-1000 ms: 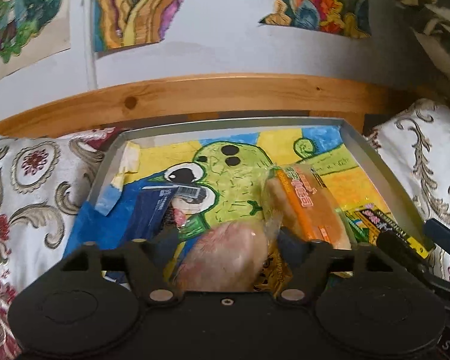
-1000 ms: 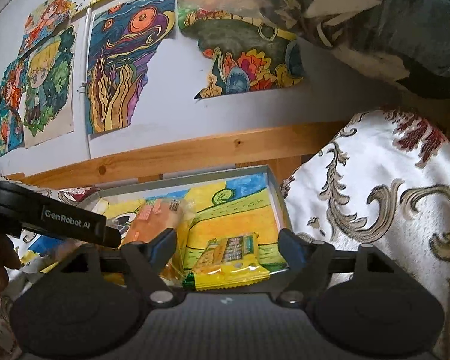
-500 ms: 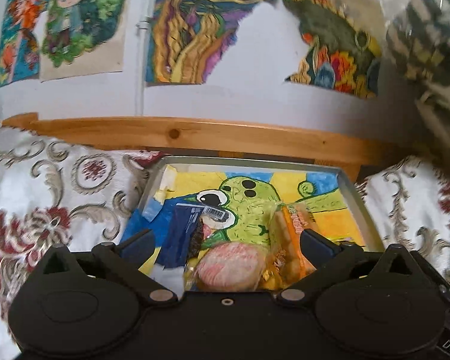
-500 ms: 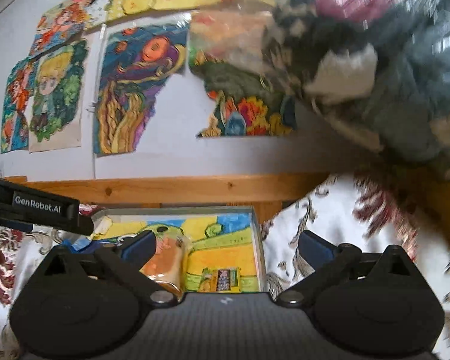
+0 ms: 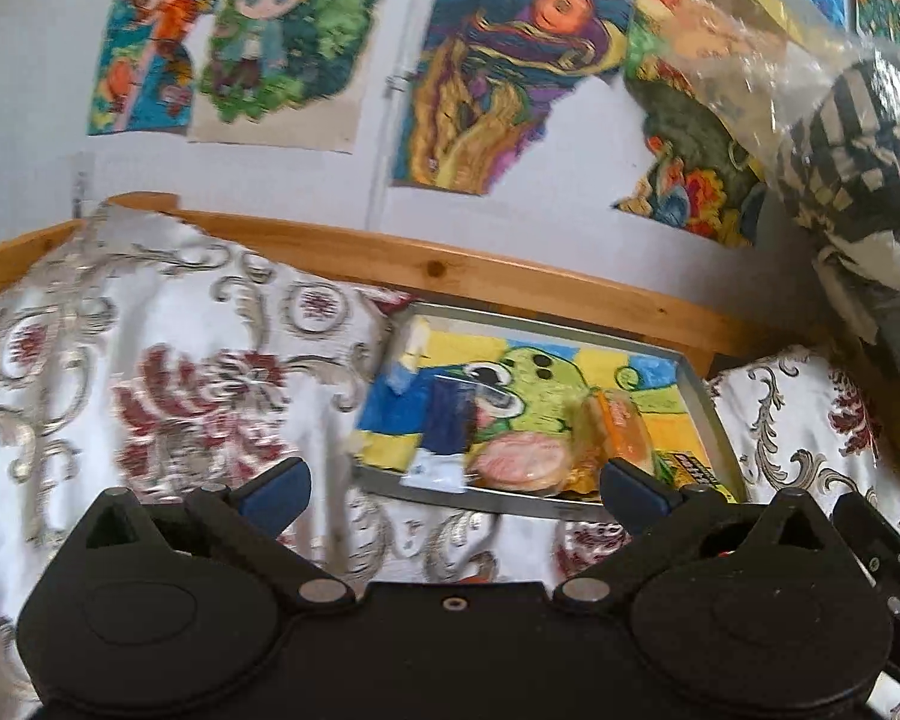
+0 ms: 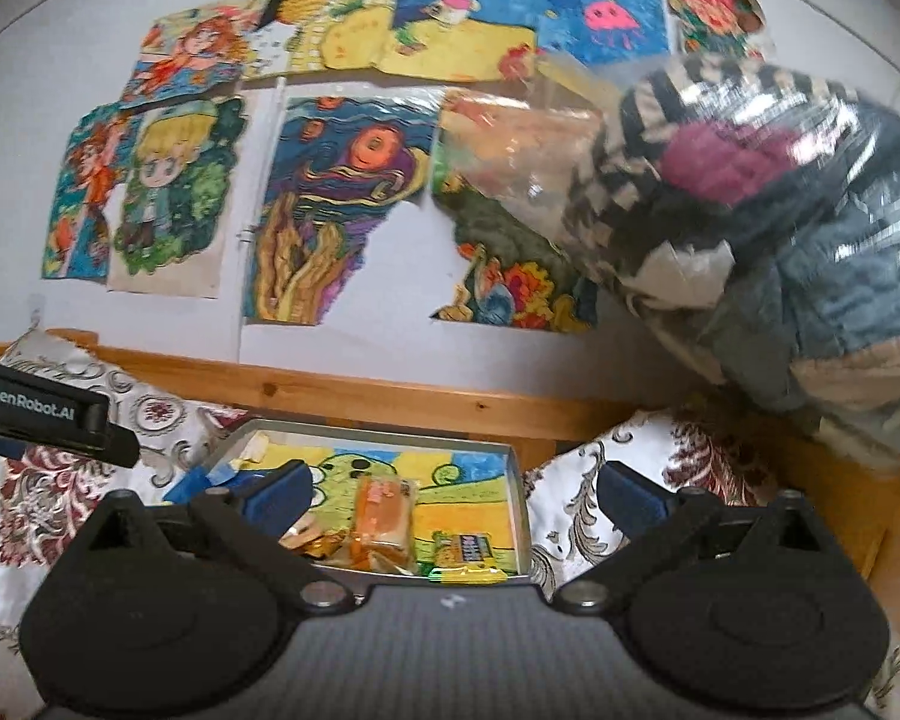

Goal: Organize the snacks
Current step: 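Move both tools back toward the red spicy-strip packet and the sausage pack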

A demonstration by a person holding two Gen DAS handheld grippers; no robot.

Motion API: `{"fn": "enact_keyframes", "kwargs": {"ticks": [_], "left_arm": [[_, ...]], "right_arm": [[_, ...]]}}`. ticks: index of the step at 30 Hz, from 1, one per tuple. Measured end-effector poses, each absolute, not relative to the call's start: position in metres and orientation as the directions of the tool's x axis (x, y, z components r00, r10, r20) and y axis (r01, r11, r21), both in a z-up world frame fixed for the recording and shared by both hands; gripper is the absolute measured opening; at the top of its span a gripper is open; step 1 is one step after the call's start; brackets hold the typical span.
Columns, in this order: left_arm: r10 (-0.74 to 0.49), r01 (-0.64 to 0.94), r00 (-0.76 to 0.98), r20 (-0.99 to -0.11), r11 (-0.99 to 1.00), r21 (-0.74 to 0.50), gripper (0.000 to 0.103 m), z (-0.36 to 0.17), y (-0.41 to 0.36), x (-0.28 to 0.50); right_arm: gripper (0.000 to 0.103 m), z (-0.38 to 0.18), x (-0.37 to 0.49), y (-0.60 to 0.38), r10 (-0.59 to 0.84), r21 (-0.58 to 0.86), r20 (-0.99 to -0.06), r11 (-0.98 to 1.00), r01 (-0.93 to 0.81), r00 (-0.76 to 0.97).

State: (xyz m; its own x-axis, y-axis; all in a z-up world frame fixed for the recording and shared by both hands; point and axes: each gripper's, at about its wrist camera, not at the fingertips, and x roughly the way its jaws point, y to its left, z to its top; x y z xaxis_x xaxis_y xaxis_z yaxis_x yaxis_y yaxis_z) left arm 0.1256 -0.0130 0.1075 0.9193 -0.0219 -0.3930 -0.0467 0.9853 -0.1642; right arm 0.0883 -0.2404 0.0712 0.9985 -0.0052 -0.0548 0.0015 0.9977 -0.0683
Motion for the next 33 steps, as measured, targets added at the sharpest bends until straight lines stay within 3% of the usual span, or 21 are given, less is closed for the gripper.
{"fn": "enact_keyframes", "kwargs": {"ticks": [10,33], "left_arm": [[0.007,-0.080,0.917,-0.398,0.983,-0.168,0.102,0.094,0.015,0.075],[-0.036,-0.047,0.848,-0.529,0.989,-0.142,0.102,0.014,0.024,0.058]], "right_arm": [[0.103,0.075,0.055,-0.220,0.044,-0.054,-0.095,0.997,-0.050,0.994],[0.103,0.013,0.048,-0.209,0.039,-0.030,-0.376,0.998,-0.055,0.926]]}}
